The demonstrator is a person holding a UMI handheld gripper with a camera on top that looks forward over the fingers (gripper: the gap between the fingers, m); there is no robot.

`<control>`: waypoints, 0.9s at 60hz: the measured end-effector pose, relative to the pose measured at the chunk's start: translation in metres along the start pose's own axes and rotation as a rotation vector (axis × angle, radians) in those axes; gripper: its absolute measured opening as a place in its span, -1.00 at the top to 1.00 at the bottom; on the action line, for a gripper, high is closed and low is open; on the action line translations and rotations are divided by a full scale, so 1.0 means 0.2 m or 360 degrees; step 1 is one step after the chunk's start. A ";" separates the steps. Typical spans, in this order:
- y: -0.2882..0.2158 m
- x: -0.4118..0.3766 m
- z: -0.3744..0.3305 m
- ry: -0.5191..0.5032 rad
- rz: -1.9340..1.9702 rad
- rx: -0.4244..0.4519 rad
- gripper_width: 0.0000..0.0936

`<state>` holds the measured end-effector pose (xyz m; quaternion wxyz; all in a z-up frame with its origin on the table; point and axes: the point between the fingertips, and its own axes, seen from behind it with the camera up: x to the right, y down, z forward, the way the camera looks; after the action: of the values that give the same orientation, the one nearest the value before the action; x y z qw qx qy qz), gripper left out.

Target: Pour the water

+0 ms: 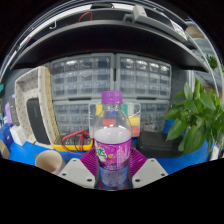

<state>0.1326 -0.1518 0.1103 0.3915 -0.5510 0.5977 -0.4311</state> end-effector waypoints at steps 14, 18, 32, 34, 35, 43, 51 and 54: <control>0.02 0.00 -0.04 -0.0031 0.0048 0.0165 0.18; 0.02 0.01 -0.05 -0.0032 0.0057 0.0184 0.15; 0.06 0.01 -0.04 -0.0047 0.0130 0.0111 -0.38; 0.09 0.01 -0.04 -0.0030 0.0134 0.0086 -0.52; 0.11 0.01 -0.05 -0.0020 0.0131 0.0073 -0.56; 0.21 0.01 -0.16 0.0038 0.0116 0.0004 -0.61; 0.32 -0.03 -0.35 0.0081 0.0134 -0.0072 -0.62; 0.34 -0.06 -0.45 0.0100 0.0136 -0.0105 -0.62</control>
<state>0.0275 -0.1316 0.0741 0.3723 -0.5237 0.6466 -0.4110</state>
